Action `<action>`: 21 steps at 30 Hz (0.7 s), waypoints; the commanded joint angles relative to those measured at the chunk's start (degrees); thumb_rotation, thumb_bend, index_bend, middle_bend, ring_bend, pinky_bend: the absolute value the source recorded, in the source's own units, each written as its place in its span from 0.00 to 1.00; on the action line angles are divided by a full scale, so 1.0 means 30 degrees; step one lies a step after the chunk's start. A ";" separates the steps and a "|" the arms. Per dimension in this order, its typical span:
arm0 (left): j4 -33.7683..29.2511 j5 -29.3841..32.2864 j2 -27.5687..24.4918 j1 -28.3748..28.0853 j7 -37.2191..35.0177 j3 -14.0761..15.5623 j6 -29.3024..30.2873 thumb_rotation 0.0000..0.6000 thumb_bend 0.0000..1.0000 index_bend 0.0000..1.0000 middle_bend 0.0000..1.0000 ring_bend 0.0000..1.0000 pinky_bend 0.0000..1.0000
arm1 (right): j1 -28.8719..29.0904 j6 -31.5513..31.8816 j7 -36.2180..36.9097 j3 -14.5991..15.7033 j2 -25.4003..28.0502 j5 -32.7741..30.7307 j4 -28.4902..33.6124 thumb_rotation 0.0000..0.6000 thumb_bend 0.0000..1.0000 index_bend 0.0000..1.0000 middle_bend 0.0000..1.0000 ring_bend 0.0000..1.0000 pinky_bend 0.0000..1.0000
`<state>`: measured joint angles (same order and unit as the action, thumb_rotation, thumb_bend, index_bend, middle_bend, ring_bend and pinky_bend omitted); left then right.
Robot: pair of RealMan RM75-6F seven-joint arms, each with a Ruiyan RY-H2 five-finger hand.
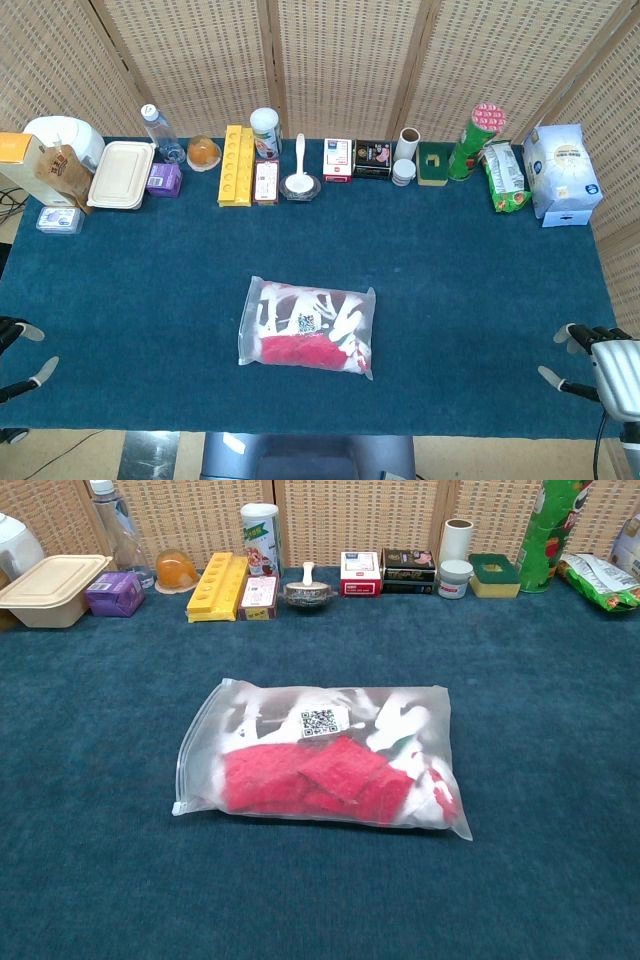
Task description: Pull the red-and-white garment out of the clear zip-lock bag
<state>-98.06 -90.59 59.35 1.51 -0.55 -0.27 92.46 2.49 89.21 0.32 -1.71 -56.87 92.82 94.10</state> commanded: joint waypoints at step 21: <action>-0.0081 -0.0533 -0.0108 0.0128 -0.0211 0.0051 0.0492 1.00 0.22 0.46 0.42 0.31 0.33 | -0.0064 0.0250 0.0396 0.0105 -0.0054 0.0346 -0.0186 0.78 0.20 0.46 0.58 0.58 0.54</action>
<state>-98.29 -92.18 59.04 1.89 -1.20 -0.13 93.93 2.23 90.01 1.46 -1.38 -57.06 93.80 93.56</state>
